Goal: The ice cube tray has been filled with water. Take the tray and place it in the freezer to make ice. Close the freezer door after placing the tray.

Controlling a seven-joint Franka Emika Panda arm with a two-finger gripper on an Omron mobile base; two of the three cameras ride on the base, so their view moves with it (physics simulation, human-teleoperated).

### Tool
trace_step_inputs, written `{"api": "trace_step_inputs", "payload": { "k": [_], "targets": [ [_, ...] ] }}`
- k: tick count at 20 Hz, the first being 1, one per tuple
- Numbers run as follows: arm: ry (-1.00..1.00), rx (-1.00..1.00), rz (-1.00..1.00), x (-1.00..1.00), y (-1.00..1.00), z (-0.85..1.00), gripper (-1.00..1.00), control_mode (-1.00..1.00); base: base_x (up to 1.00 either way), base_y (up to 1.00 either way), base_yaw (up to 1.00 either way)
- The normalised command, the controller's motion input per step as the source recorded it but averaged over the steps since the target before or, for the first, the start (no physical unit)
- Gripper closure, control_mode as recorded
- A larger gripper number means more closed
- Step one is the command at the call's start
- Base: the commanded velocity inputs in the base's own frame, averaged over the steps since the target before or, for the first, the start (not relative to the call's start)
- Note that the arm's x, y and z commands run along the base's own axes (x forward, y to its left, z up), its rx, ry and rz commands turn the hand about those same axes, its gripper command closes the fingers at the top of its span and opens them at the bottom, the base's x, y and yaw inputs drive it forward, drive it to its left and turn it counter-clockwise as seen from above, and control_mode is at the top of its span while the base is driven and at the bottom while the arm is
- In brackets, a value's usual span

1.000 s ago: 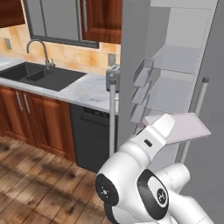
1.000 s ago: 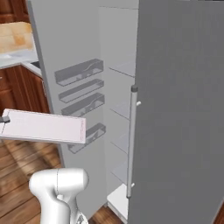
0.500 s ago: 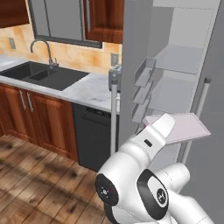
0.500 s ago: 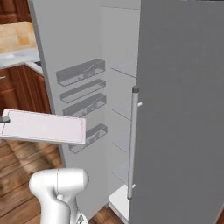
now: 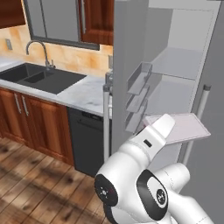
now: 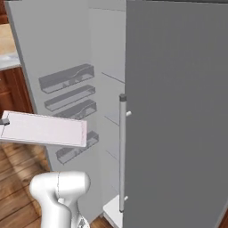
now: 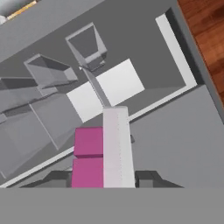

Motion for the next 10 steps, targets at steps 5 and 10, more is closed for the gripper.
{"api": "trace_step_inputs", "payload": {
  "k": [5, 10],
  "targets": [
    [0.0, 0.0, 0.0, 0.0, 0.0, 0.0, 1.0, 1.0, 0.36, -0.28, 0.02],
    [0.0, 0.0, 0.0, 0.0, 0.0, 0.0, 1.0, 1.0, 0.12, -0.06, 0.01]
  ]
}}
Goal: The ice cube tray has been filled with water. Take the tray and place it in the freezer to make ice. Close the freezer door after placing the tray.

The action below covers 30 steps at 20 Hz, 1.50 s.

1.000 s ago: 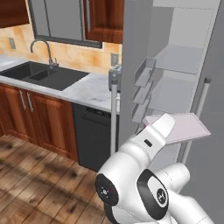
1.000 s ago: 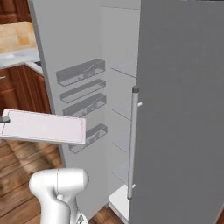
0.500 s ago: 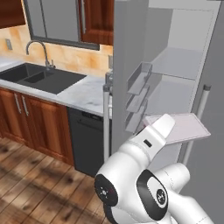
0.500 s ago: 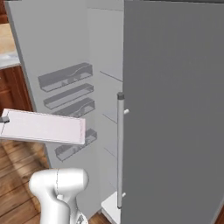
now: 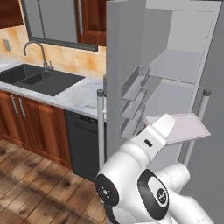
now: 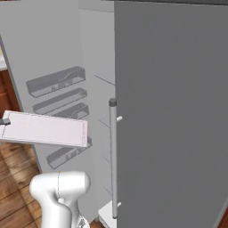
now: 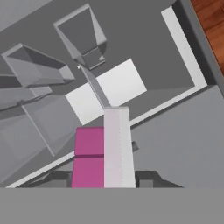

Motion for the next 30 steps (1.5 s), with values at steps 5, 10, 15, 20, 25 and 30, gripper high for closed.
{"api": "trace_step_inputs", "payload": {
  "k": [5, 10, 15, 20, 25, 30],
  "targets": [
    [-0.01, -0.03, 0.0, 0.0, 0.08, 0.0, 1.0, -1.0, 0.0, 0.07, 0.0],
    [-0.04, -0.03, 0.0, 0.0, 0.01, 0.03, 1.0, -1.0, 0.0, 0.0, 0.0],
    [0.0, -0.06, 0.01, 0.0, 0.0, 0.11, 1.0, -1.0, 0.0, 0.0, 0.0],
    [0.03, -0.09, 0.04, -0.02, 0.0, 0.08, 1.0, -1.0, 0.0, 0.0, 0.0],
    [0.09, -0.13, 0.1, -0.05, 0.0, 0.02, 1.0, -1.0, 0.0, 0.0, 0.0],
    [0.09, -0.15, 0.19, -0.09, 0.0, 0.0, 1.0, -1.0, 0.0, 0.0, 0.0]
  ]
}}
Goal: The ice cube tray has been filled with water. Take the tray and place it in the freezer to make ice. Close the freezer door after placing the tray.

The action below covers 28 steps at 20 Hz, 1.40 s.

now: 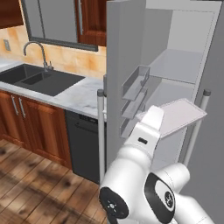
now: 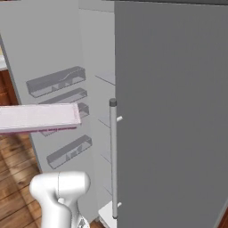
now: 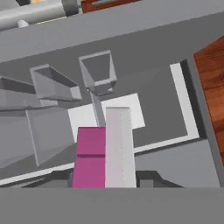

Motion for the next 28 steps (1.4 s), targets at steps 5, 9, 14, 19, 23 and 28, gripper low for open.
{"api": "trace_step_inputs", "payload": {
  "k": [5, 9, 14, 19, 23, 28],
  "targets": [
    [0.03, -0.15, 0.2, -0.03, 0.0, 0.0, 1.0, -1.0, 0.0, 0.0, 0.0],
    [0.0, -0.12, 0.17, 0.0, -0.02, 0.08, 1.0, -1.0, 0.0, 0.0, 0.0],
    [0.0, -0.07, 0.16, 0.0, -0.12, 0.11, 1.0, -1.0, 0.0, 0.0, 0.0],
    [-0.02, 0.0, 0.14, 0.0, -0.24, 0.07, 1.0, -1.0, 0.0, 0.0, 0.0],
    [-0.05, 0.0, 0.09, 0.0, -0.13, 0.0, 1.0, -1.0, 0.0, 0.0, 0.0],
    [-0.08, 0.0, 0.05, 0.0, -0.12, 0.0, 1.0, -1.0, 0.0, 0.0, 0.0]
  ]
}}
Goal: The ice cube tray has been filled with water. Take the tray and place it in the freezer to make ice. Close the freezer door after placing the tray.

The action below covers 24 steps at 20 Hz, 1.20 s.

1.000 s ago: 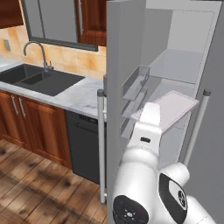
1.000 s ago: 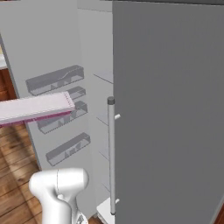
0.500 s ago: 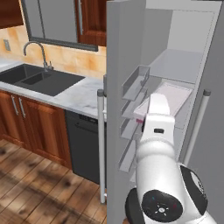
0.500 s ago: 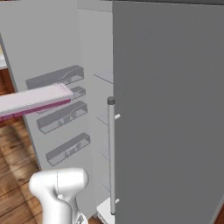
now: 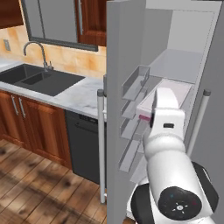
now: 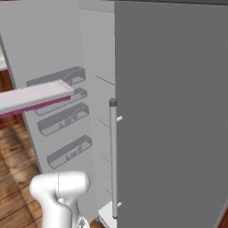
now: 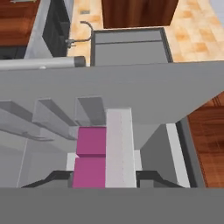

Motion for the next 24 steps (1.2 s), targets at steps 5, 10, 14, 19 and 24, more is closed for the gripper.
{"api": "trace_step_inputs", "payload": {
  "k": [5, 10, 14, 19, 24],
  "targets": [
    [-0.12, 0.0, 0.01, 0.0, -0.24, 0.0, 1.0, -1.0, 0.0, 0.0, 0.0],
    [-0.09, 0.0, 0.0, 0.0, -0.38, 0.0, 1.0, -1.0, 0.0, 0.0, 0.0],
    [-0.01, 0.0, 0.0, 0.17, -0.43, 0.0, 1.0, -1.0, 0.0, 0.0, 0.0],
    [0.01, 0.0, 0.05, 0.46, -0.34, 0.0, 1.0, -1.0, 0.0, 0.0, 0.0],
    [0.02, 0.0, 0.11, 0.57, -0.13, 0.0, 1.0, -1.0, 0.0, 0.0, 0.0]
  ]
}}
